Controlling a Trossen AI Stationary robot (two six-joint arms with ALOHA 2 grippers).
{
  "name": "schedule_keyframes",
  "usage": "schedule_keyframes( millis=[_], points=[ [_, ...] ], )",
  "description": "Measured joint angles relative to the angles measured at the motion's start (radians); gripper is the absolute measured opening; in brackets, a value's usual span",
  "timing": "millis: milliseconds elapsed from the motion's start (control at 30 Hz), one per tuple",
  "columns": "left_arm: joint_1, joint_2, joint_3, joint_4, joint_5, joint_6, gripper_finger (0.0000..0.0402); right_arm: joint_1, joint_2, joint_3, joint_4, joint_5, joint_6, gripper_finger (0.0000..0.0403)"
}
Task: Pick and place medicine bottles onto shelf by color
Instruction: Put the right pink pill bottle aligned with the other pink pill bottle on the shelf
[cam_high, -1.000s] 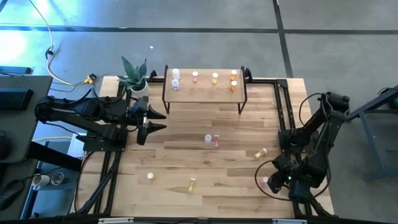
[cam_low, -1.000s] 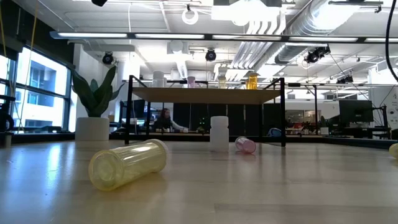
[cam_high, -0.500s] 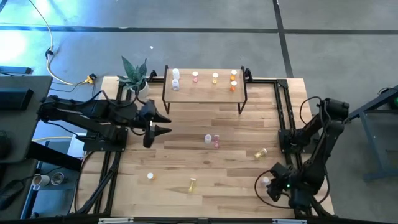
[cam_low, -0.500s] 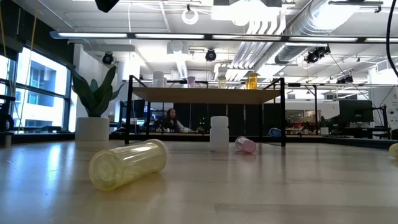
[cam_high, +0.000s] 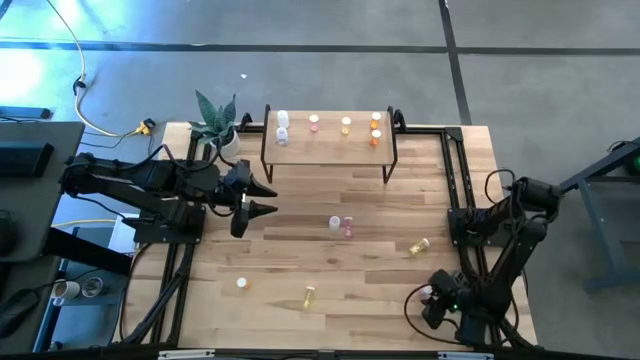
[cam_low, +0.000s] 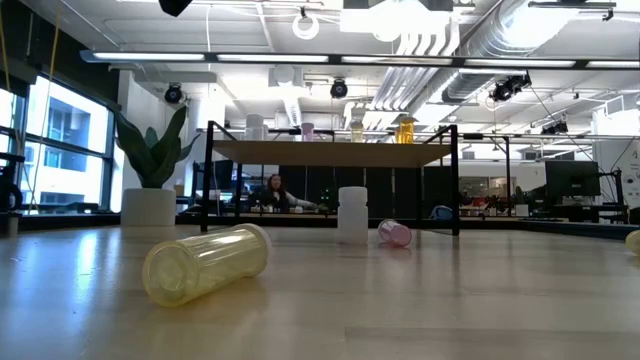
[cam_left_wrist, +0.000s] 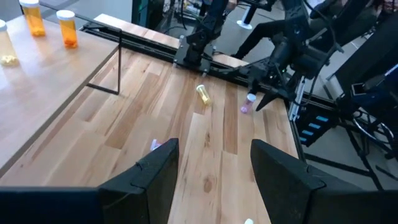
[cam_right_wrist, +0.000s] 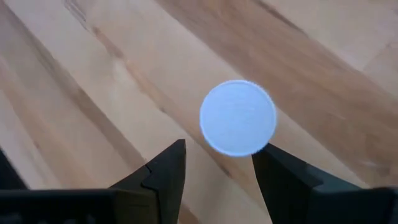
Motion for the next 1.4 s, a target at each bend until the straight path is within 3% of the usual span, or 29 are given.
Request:
schedule_keyframes(
  millis=[300,633,1067,1400],
  points=[
    [0.000,0.000,0.000,0.016,0.006,-0.030,0.0188,0.007,0.020,0.000,-0.115,0.038,0.076,0.0174],
    [0.000,0.000,0.000,0.016,0.023,-0.030,0.0188,-0.017,0.020,0.000,-0.144,0.078,0.053,0.0172],
    [0.000,0.000,0.000,0.015,0.017,-0.023,0.0188,-0.040,0.019,0.000,-0.136,0.083,0.042,0.0089],
    [0.000,0.000,0.000,0.015,0.018,-0.022,0.0188,-0.076,0.017,0.025,-0.083,0.086,0.068,0.0088]
  ],
)
